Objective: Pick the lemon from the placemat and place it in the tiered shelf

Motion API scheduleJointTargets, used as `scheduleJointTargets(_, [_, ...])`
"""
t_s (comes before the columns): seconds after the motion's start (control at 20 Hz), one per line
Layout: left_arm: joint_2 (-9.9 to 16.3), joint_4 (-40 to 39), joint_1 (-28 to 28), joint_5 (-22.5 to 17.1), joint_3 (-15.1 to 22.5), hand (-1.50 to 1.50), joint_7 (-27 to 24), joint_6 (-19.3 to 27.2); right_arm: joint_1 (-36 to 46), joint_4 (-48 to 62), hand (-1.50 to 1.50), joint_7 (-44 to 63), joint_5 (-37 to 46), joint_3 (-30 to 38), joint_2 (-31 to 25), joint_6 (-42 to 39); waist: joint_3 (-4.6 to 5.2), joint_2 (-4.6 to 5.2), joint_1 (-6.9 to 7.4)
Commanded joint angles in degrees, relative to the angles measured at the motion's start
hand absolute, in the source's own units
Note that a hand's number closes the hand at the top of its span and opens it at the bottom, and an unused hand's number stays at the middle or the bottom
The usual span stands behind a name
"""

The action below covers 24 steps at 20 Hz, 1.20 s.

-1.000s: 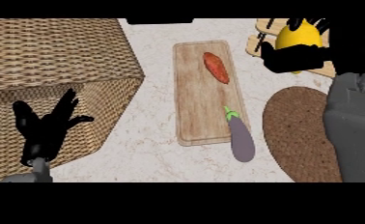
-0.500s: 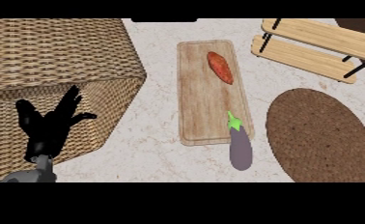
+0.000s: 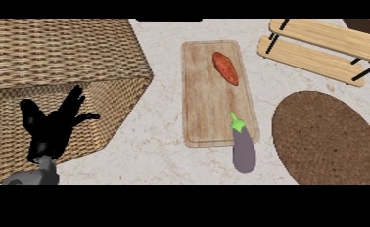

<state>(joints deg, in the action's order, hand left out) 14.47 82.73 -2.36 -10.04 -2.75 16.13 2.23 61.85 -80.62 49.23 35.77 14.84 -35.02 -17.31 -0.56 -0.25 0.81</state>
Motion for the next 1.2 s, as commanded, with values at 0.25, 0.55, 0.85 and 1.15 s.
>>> scheduleJointTargets(0.25, [-1.8, -3.5, 0.2, 0.3, 1.3, 0.00, 1.4, -1.2, 3.3, 18.4, 1.50, -14.5, 0.1, 0.5, -6.5, -1.2, 0.59, 0.79, 0.44])
scheduleJointTargets(0.55, [-1.8, -3.5, 0.3, -0.1, 0.8, 0.00, 1.3, -2.0, 3.3, 27.3, 1.50, -21.1, 3.2, 0.0, -7.0, 4.1, 0.56, 0.73, 0.53])
scheduleJointTargets(0.85, [-3.4, -5.0, -2.9, 1.9, 1.3, 0.00, 1.4, 0.3, 7.3, 36.4, 1.50, -25.2, 6.5, -1.4, -5.8, 9.8, 0.58, 0.81, 0.54])
scheduleJointTargets(1.15, [-3.4, -4.5, -1.8, 1.8, 1.1, 0.00, 1.4, -0.9, 8.9, 43.2, 1.50, -31.6, 7.2, -0.2, -5.8, 15.2, 0.55, 0.94, 1.08])
